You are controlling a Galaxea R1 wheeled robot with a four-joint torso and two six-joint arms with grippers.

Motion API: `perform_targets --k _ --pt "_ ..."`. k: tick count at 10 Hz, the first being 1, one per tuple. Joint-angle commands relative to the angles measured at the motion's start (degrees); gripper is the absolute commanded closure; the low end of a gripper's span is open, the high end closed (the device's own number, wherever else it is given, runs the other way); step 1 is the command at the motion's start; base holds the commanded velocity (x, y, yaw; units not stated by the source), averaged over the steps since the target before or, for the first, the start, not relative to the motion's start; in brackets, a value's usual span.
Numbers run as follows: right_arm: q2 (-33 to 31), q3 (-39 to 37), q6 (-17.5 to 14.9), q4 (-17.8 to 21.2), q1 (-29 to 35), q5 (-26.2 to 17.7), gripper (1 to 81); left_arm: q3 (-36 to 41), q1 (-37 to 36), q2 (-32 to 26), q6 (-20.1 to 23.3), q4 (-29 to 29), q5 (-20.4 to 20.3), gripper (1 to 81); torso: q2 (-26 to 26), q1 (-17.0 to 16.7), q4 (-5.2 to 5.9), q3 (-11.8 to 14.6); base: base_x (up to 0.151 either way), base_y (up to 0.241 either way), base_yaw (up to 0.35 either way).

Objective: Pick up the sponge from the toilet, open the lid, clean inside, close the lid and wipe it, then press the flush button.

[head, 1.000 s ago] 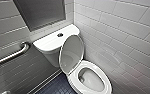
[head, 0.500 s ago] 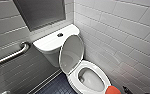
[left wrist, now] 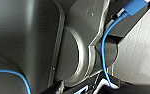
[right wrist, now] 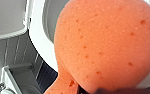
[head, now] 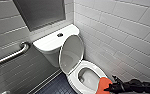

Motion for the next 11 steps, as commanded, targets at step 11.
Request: perform_targets --k 11 --pt "24.1 -19.1 1.3 -1.6 14.1 -7.1 81.1 1.1 2.3 -0.7 -0.1 0.5 2.0 1.0 0.0 0.0 2.60 0.0 0.000 0.000 0.000"
